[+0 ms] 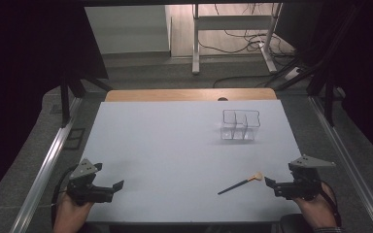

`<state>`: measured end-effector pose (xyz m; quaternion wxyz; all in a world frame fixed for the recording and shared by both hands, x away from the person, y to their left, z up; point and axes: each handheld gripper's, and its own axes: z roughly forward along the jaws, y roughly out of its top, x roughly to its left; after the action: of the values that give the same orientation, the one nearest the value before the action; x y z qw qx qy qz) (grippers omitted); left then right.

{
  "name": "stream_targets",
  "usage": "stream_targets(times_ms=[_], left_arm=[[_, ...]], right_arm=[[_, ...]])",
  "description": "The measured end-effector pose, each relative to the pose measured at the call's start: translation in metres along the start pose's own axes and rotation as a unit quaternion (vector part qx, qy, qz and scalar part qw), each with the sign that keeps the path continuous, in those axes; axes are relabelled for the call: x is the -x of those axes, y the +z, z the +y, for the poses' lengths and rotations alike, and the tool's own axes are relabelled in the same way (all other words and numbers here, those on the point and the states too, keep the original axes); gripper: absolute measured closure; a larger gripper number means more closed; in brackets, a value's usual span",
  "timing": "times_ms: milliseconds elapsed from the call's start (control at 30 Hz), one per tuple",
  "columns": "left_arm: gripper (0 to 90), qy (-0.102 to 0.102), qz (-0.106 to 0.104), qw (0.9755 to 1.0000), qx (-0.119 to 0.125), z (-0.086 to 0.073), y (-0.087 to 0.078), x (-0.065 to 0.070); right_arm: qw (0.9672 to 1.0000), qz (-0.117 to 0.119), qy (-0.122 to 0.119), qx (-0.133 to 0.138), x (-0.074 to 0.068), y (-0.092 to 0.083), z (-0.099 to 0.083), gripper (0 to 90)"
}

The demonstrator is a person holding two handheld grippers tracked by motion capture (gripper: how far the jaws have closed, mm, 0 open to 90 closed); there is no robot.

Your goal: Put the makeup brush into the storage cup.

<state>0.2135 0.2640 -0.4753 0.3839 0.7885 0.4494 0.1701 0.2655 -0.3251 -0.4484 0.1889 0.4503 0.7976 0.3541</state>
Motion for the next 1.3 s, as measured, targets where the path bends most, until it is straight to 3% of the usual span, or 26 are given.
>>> stream_targets(times_ms=[167,1300], left_arm=[[0.0,0.003,0.006,1.0,-0.002,-0.0011,-0.0004,0.0004],[0.0,0.001,0.012,0.9999,-0.001,-0.0008,0.0007,-0.0009]], right_arm=[[0.9999,-0.015,0.001,0.006,0.0014,0.0018,0.0008,0.0],[0.9997,-0.015,-0.02,-0.008,0.0018,0.0029,0.0078,0.0]])
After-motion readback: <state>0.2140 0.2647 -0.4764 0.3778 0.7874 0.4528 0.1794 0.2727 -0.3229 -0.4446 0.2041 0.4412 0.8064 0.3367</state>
